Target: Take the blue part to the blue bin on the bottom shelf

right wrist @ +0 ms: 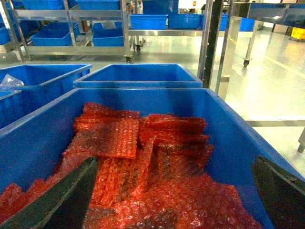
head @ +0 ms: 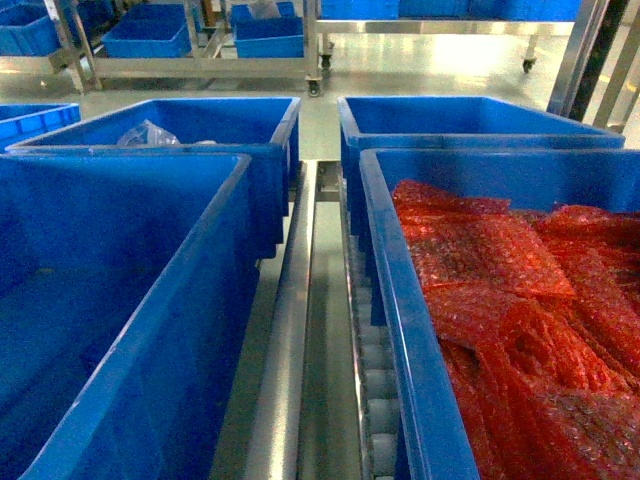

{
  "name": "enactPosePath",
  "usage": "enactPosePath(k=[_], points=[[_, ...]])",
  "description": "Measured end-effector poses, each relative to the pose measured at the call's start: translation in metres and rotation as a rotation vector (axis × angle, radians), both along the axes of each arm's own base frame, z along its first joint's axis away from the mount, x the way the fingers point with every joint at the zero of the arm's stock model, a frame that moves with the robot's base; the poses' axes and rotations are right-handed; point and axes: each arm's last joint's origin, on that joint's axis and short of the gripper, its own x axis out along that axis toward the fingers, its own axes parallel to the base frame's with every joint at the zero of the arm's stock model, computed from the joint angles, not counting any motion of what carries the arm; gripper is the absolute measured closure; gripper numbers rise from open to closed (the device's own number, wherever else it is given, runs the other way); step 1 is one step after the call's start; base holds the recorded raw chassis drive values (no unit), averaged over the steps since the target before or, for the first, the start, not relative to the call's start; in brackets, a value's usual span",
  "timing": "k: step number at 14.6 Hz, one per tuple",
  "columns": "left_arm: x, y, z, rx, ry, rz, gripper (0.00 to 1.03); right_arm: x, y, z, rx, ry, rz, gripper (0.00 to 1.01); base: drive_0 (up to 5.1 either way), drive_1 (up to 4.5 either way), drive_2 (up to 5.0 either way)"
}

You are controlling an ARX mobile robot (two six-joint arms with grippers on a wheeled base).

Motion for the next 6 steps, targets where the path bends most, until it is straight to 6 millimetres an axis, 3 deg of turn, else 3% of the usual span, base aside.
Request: enactPosePath(k=[6], points=[[0.0,0.0,0.0,0.0,0.0,0.0,0.05,0.0,0.0,0.0,0.0,0.0,0.0,0.03,0.0,0.0,0.0]])
